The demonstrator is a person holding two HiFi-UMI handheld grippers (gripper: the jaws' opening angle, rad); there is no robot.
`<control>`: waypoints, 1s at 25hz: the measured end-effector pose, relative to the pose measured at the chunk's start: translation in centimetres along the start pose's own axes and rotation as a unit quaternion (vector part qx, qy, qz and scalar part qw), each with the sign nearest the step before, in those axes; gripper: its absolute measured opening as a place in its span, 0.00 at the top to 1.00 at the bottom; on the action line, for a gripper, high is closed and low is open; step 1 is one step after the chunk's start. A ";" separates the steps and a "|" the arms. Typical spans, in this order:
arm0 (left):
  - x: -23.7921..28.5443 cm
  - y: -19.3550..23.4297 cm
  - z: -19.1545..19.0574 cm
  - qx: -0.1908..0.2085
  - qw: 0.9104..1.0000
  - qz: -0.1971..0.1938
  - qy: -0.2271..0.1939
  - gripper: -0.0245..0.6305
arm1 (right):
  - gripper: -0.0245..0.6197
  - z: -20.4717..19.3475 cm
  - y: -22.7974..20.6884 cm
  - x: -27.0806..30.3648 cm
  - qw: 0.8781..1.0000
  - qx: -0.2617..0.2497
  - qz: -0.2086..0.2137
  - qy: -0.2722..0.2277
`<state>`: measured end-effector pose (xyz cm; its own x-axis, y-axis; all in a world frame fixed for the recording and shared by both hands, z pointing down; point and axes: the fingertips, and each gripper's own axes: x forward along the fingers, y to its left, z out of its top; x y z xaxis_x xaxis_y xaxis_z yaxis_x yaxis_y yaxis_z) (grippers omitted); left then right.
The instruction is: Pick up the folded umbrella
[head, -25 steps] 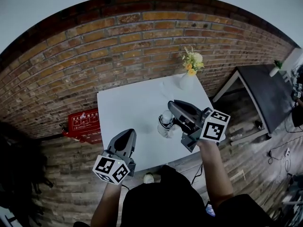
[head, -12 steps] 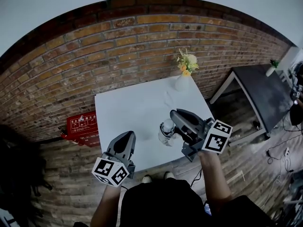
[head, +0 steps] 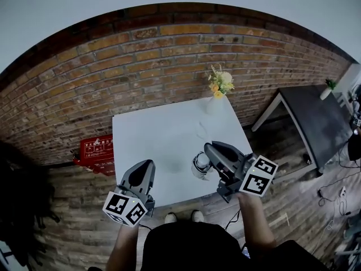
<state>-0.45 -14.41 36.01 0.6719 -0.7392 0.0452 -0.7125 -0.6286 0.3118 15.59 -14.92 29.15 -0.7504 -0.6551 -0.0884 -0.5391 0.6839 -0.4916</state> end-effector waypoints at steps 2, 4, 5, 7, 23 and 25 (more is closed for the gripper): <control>0.0 -0.2 0.0 0.002 1.000 0.008 0.000 0.94 | 0.92 0.2 -0.2 -0.8 1.000 0.002 0.002 0.000; 0.0 -0.4 0.0 0.002 1.000 0.013 -0.001 0.94 | 0.92 0.6 -0.3 -1.4 1.000 0.003 0.003 -0.001; 0.0 -0.4 0.0 0.002 1.000 0.015 -0.001 0.94 | 0.92 0.8 -0.4 -1.6 1.000 0.004 0.004 -0.003; -0.1 -0.6 -0.1 0.003 1.000 0.020 0.000 0.94 | 0.92 1.1 -0.6 -2.0 1.000 0.006 0.005 -0.005; 0.3 -0.8 -0.8 0.002 1.000 0.027 0.001 0.94 | 0.92 0.8 -1.8 -2.6 1.000 0.010 -0.001 -0.004; 0.4 -0.9 -0.9 0.002 1.000 0.026 0.001 0.94 | 0.92 0.5 -2.0 -2.8 1.000 0.012 -0.003 -0.003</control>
<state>0.63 -13.95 36.64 0.6346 -0.7702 0.0635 -0.7473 -0.5906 0.3047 18.96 -14.68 29.94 -0.7445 -0.6615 -0.0898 -0.5349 0.6716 -0.5127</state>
